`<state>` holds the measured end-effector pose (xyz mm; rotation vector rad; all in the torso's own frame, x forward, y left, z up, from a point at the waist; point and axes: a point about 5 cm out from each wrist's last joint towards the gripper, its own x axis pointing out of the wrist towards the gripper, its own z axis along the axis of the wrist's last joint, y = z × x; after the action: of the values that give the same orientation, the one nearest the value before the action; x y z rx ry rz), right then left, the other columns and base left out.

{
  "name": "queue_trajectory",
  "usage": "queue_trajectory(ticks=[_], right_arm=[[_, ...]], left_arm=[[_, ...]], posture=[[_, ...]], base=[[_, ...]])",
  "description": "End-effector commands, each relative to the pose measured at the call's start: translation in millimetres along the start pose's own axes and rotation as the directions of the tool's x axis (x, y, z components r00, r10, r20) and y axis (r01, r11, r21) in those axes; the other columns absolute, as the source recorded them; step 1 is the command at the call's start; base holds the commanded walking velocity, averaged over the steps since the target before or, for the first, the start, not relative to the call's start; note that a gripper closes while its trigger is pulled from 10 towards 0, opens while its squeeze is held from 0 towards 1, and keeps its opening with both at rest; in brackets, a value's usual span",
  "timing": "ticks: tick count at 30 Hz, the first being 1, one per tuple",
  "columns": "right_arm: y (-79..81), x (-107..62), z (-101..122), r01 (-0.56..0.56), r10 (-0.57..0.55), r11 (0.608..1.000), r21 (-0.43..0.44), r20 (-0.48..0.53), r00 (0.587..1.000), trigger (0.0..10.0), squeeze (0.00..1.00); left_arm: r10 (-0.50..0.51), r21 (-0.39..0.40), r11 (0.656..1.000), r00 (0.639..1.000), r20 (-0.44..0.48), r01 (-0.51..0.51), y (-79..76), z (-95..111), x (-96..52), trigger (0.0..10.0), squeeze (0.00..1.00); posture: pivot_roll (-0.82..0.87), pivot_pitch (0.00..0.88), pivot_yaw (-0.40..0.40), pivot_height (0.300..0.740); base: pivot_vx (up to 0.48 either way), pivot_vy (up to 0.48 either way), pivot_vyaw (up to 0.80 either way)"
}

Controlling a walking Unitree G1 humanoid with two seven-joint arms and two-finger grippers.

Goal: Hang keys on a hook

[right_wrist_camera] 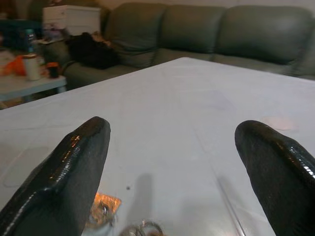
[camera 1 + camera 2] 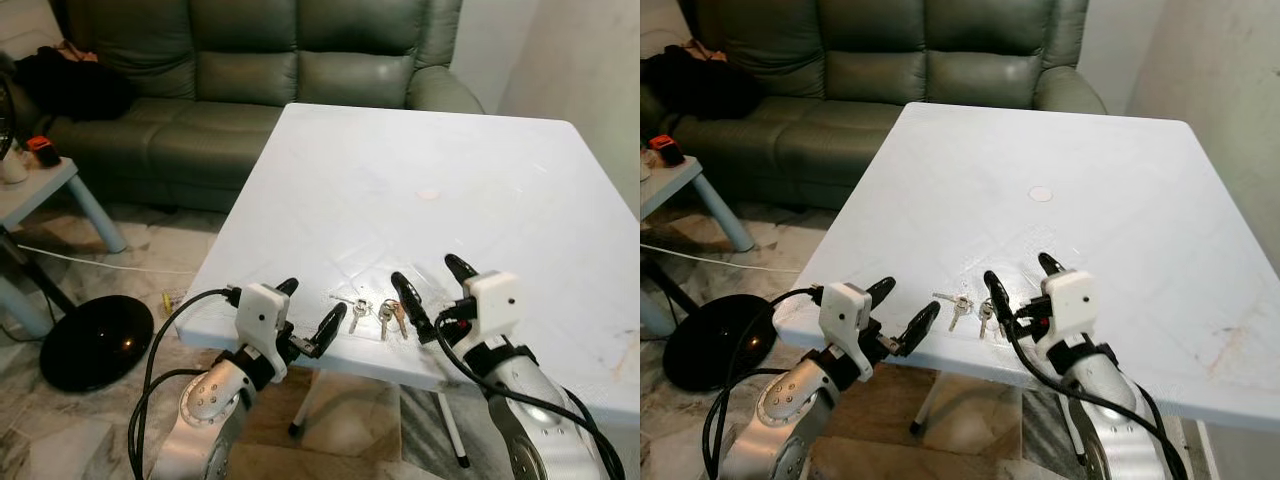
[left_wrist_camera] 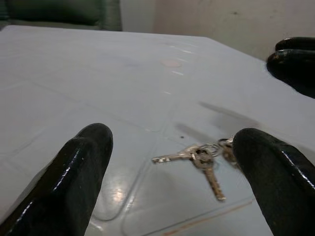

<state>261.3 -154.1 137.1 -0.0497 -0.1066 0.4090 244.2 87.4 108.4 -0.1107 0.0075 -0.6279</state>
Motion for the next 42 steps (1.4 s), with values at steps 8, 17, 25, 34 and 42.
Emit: queue_trajectory(ticks=[8, 17, 25, 34, 42], right_arm=[[0.7, 9.0, -1.8, -0.178, 0.177, 0.984, -0.018, -0.038, 0.984, 10.0, 0.00], [-1.3, -0.4, -11.2, -0.315, 0.306, 0.948, -0.050, -0.135, 0.943, 10.0, 0.00], [3.1, -6.5, -17.8, -0.395, 0.369, 0.912, -0.108, -0.201, 0.907, 7.3, 0.00], [18.2, -4.8, -19.8, -0.405, 0.390, 0.913, -0.060, -0.174, 0.905, 0.0, 0.00], [21.3, 0.2, -21.7, -0.388, 0.369, 0.918, -0.086, -0.182, 0.912, 3.1, 0.00]], left_arm=[[-0.012, -0.009, 1.000, 1.000, 0.012, 0.013, -9.1, 3.8, -5.7, 10.0, 0.00], [0.000, -0.024, 1.000, 1.000, 0.002, 0.000, -13.4, 2.3, -13.2, 10.0, 0.00], [0.000, -0.035, 0.999, 1.000, -0.001, 0.000, -16.3, 2.6, -14.1, 10.0, 0.00], [0.000, -0.040, 0.999, 1.000, -0.003, 0.000, -18.4, 3.3, -13.7, 10.0, 0.00], [0.000, -0.041, 0.999, 1.000, -0.005, 0.000, -18.7, 3.8, -14.4, 10.0, 0.00]], posture=[[0.15, 0.112, -0.029, 0.740], [0.16, 0.143, -0.040, 0.740], [0.16, 0.150, -0.042, 0.740], [0.16, 0.156, -0.044, 0.740], [0.16, 0.159, -0.042, 0.740]], base=[[0.000, 0.000, 0.00], [0.000, 0.000, 0.00], [0.000, 0.000, 0.00], [0.000, 0.000, 0.00], [0.000, 0.000, 0.00]])
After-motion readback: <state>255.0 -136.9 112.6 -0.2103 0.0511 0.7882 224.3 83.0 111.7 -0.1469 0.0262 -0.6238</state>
